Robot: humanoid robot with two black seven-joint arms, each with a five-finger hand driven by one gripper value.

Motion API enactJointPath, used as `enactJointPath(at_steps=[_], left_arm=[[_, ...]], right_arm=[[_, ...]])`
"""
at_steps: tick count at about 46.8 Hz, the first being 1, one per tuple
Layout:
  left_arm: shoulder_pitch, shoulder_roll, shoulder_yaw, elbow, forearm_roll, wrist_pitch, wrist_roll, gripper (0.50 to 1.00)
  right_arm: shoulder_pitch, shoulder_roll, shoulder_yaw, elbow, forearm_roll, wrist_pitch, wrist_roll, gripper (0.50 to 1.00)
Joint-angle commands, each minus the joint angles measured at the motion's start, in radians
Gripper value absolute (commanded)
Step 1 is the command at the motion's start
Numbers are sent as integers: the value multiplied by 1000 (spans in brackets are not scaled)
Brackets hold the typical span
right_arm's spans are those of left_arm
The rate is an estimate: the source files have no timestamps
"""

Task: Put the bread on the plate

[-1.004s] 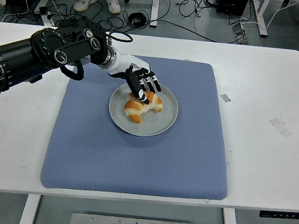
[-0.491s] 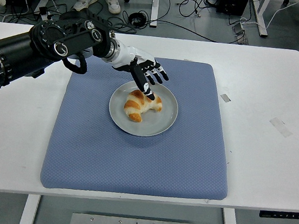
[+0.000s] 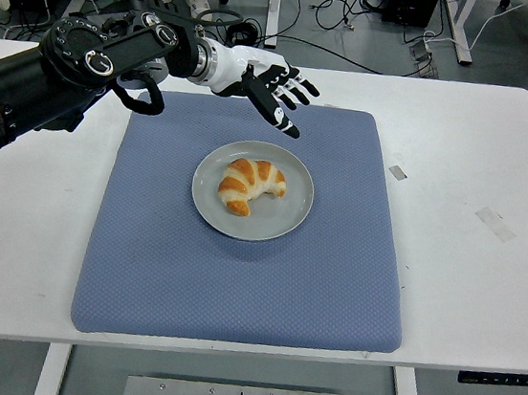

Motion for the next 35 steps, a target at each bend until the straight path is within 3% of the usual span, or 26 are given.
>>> enactJointPath(at_steps=[1, 6, 14, 35], left_arm=[[8, 0, -27, 18, -18, 29, 0, 896], [13, -1, -64, 79, -53, 68, -2, 898], [33, -1, -102, 141, -144, 77, -32, 898], [44, 0, -127, 251, -191, 121, -94, 898]], right_arm=[[0, 0, 0, 0, 0, 0, 0, 1000], [0, 0, 0, 0, 0, 0, 0, 1000], [0, 0, 0, 1, 0, 0, 0, 1000], [0, 0, -2, 3, 0, 0, 0, 1000]])
